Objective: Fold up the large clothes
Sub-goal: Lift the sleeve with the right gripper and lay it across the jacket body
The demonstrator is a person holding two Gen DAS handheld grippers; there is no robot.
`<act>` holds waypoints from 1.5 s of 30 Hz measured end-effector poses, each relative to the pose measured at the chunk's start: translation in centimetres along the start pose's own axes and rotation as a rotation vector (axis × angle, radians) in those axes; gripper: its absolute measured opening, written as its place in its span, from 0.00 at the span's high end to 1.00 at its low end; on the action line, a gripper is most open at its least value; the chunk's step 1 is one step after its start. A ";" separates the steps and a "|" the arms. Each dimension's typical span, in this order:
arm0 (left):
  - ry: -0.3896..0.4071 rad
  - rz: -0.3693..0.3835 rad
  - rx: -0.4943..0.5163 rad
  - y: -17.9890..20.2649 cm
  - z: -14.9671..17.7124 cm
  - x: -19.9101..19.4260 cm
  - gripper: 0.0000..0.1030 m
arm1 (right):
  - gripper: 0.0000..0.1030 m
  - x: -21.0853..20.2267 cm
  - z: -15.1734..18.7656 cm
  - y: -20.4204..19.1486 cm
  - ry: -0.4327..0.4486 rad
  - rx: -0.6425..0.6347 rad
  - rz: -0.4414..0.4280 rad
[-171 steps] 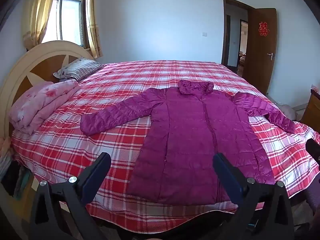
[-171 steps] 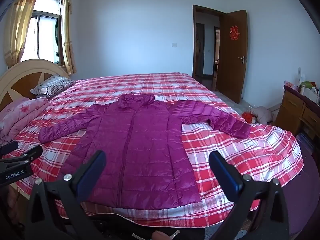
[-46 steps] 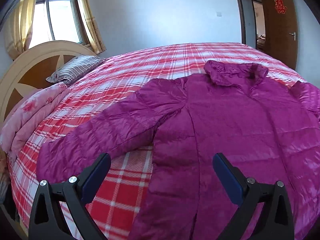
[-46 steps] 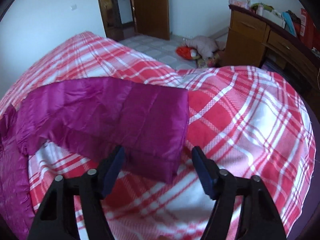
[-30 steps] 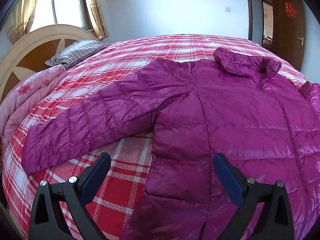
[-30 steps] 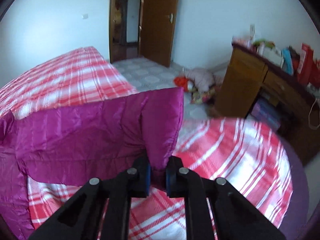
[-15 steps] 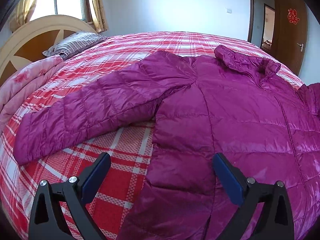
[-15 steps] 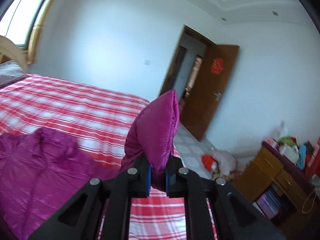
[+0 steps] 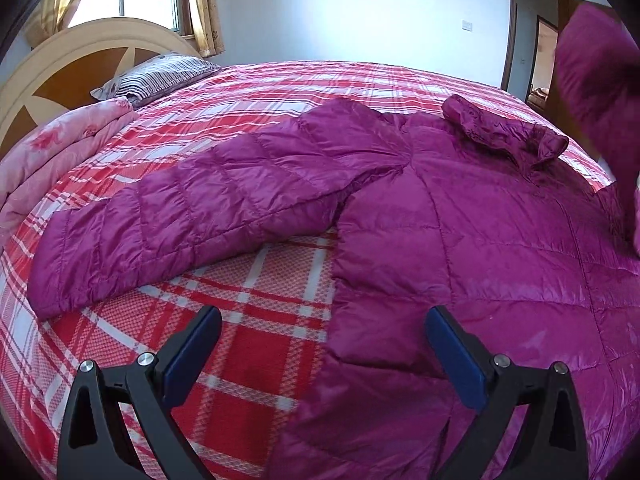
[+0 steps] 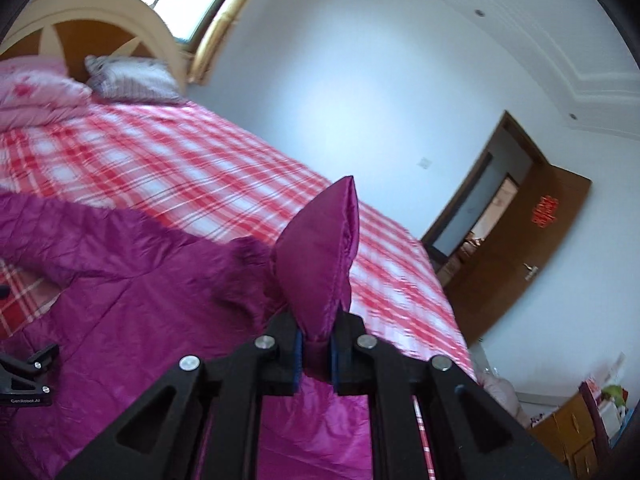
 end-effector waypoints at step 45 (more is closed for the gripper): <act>0.012 0.050 0.271 14.9 -6.6 8.8 0.01 | 0.46 9.6 20.0 11.7 -0.387 0.606 0.024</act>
Point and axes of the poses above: each gripper's, at about its wrist camera, not at the fingertips, and x roughly the way its jaws point, y to its right, z to its underside, the point moved 6 cm from there along x, roughly the way its jaws point, and after that the axes turned 10 degrees about y, right-handed, at the moved point
